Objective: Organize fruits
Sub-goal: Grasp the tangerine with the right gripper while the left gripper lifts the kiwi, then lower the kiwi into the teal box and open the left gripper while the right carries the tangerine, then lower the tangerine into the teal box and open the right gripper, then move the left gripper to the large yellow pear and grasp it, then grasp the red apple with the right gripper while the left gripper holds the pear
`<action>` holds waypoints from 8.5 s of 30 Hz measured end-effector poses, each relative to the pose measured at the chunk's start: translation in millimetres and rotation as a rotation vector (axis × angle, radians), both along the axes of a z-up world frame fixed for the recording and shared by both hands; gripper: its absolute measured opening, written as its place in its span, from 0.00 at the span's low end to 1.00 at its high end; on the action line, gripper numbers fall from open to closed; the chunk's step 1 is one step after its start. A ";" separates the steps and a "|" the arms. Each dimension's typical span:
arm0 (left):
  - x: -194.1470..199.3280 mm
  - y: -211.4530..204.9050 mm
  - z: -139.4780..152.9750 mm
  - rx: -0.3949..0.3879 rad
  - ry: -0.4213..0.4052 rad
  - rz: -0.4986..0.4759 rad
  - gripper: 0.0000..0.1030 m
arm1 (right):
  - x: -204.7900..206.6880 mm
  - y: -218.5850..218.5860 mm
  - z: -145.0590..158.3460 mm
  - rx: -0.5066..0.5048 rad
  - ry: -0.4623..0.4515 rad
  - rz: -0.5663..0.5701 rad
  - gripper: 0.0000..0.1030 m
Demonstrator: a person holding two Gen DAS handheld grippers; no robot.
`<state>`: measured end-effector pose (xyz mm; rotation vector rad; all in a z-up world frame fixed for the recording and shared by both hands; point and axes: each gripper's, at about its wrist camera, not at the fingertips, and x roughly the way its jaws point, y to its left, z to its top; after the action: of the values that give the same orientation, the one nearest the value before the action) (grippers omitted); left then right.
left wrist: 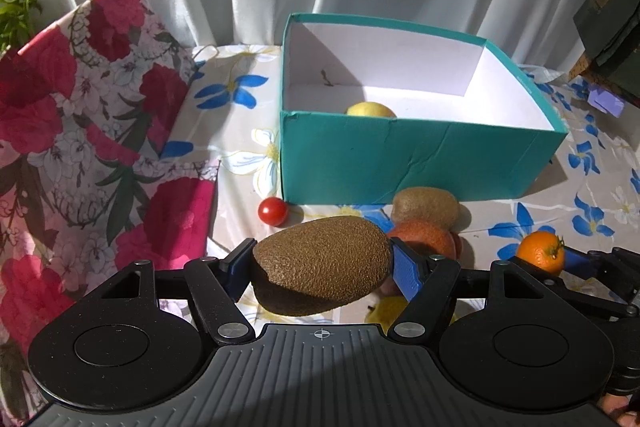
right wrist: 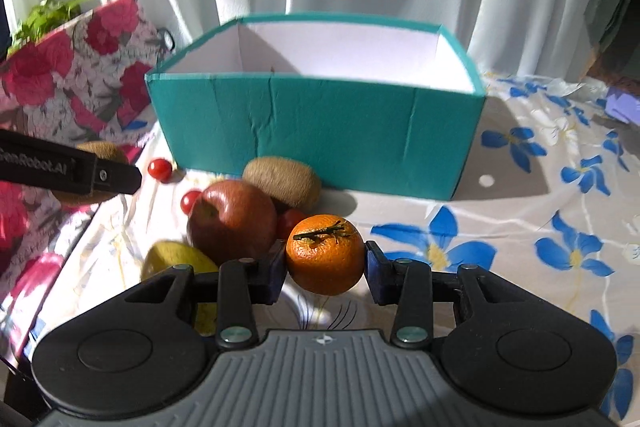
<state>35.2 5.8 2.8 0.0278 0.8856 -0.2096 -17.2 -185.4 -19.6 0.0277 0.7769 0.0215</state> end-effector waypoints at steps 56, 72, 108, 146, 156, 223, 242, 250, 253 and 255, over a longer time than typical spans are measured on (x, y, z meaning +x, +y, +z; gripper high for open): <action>163.2 -84.8 -1.6 0.057 -0.053 -0.030 0.73 | -11.7 -37.3 64.7 -0.022 -0.201 -0.197 0.39; 193.4 -93.4 -30.9 0.107 0.034 -0.025 0.73 | -8.5 -48.2 62.9 -0.022 -0.200 -0.249 0.39; 85.1 -0.8 20.5 0.017 -0.013 0.143 0.98 | 30.9 -45.7 72.2 -0.045 -0.258 -0.180 0.39; 18.0 34.6 -18.5 0.023 0.095 0.122 0.98 | 113.2 -47.9 23.2 -0.108 -0.153 -0.129 0.70; 5.7 15.1 -26.1 0.044 0.113 0.025 0.98 | 55.2 -26.8 58.0 -0.093 -0.197 -0.102 1.00; -35.3 -65.0 -83.5 0.117 -0.011 -0.144 0.81 | -37.2 -60.0 8.9 0.025 -0.076 -0.214 1.00; -29.2 -49.1 -77.4 0.046 0.045 -0.136 0.72 | -29.5 -48.3 11.0 0.014 -0.074 -0.201 1.00; -43.1 -21.1 -40.1 0.022 -0.007 -0.103 0.72 | -20.4 -26.9 13.1 -0.026 -0.086 -0.135 1.00; -45.8 -6.5 -31.7 0.007 -0.003 -0.078 0.72 | -13.1 -10.3 10.0 -0.053 -0.090 -0.090 1.00; -46.8 0.4 -27.7 0.008 -0.004 -0.058 0.72 | -7.2 2.2 6.2 -0.057 -0.083 -0.048 0.97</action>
<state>-11.6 6.2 -24.9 0.0617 0.8827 -0.2598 -24.4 -183.2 -13.4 -0.0085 0.6929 -0.0443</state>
